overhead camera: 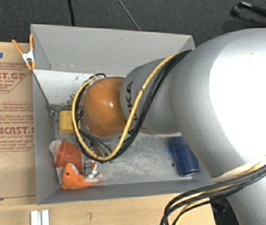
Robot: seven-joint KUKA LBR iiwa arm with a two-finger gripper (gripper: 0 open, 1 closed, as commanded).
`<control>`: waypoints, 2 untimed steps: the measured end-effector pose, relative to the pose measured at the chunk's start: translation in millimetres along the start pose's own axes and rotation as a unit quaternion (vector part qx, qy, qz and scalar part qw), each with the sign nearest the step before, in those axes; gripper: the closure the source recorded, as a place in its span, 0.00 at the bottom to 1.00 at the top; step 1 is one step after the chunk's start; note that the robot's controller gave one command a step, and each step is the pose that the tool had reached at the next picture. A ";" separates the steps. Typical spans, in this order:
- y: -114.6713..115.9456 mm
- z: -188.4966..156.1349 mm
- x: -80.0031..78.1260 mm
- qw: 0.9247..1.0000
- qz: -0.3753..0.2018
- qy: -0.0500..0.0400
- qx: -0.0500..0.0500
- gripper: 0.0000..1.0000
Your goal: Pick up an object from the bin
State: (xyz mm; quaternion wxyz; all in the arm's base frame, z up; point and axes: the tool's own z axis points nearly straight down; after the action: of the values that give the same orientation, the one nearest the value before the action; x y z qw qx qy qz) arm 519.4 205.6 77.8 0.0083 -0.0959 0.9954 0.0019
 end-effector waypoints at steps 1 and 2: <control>0.0 0.1 0.1 1.000 0.000 0.000 0.000 1.00; -0.3 0.0 0.9 1.000 -0.003 -0.001 0.000 1.00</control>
Offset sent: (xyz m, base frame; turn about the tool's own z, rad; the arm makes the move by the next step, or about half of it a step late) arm -0.0091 -0.0031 -0.0078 -0.0212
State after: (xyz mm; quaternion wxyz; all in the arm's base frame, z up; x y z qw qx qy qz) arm 518.6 205.1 77.8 0.0089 -0.0990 0.9950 0.0023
